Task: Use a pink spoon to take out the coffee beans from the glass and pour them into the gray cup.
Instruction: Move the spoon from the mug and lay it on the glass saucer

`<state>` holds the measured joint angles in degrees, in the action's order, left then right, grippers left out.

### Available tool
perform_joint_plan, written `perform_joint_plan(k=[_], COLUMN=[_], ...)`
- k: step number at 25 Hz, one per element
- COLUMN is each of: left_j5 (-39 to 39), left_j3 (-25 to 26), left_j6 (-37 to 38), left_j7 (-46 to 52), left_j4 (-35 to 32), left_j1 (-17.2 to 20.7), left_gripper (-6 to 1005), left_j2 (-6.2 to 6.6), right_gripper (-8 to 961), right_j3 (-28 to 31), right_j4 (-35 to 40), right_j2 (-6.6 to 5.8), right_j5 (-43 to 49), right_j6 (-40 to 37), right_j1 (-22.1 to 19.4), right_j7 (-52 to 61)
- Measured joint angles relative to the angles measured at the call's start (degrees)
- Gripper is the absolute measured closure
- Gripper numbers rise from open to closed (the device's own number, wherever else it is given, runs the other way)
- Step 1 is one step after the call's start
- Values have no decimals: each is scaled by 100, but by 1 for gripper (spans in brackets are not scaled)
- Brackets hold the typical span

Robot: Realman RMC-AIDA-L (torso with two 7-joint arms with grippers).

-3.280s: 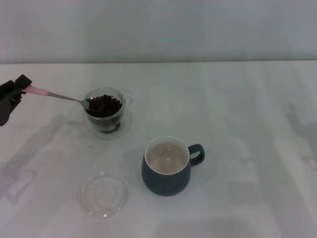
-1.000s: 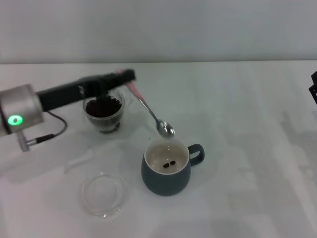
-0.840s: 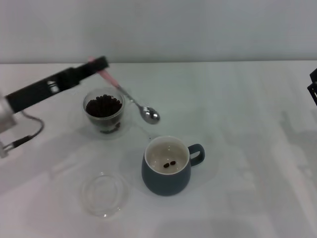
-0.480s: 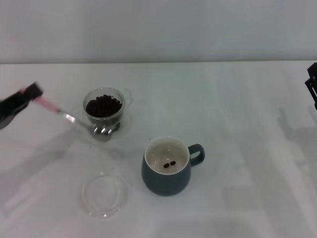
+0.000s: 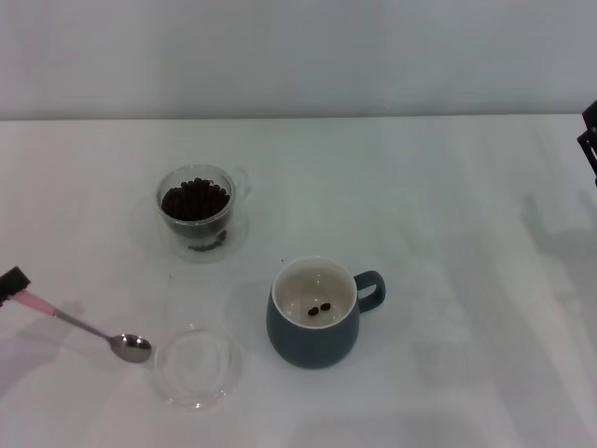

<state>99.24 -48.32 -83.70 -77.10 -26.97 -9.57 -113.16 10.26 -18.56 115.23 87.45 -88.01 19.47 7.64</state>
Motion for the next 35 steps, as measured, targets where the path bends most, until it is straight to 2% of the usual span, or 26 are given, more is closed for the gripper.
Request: perform_joint_plan(k=[8, 13, 21, 27, 35], left_j5=[-451, -591, -753, -987, -1035], left_j3=[2, -14, -33, -32, -7], left_j6=[264, 523, 579, 734, 861], left_j7=[-406, -568, -587, -548, -592], left_j4=[406, 488, 650, 658, 640], left_j1=[-510, -698, -948, -1000, -980], left_gripper=[808, 807, 804, 802, 799], left_j2=[-28, -157, -269, -313, -311], right_gripper=[82, 82, 81, 81, 81], right_j3=[-3, -3, 3, 2, 2], right_j4=[2, 1, 1, 1, 1], right_j2=[0, 0, 0, 0, 0], right_j5=[-1, -1, -1, -30, -44], right_j6=[-9, -29, -142, -157, -163], right_j1=[20, 31, 45, 55, 57], right_j7=[0, 0, 0, 0, 0])
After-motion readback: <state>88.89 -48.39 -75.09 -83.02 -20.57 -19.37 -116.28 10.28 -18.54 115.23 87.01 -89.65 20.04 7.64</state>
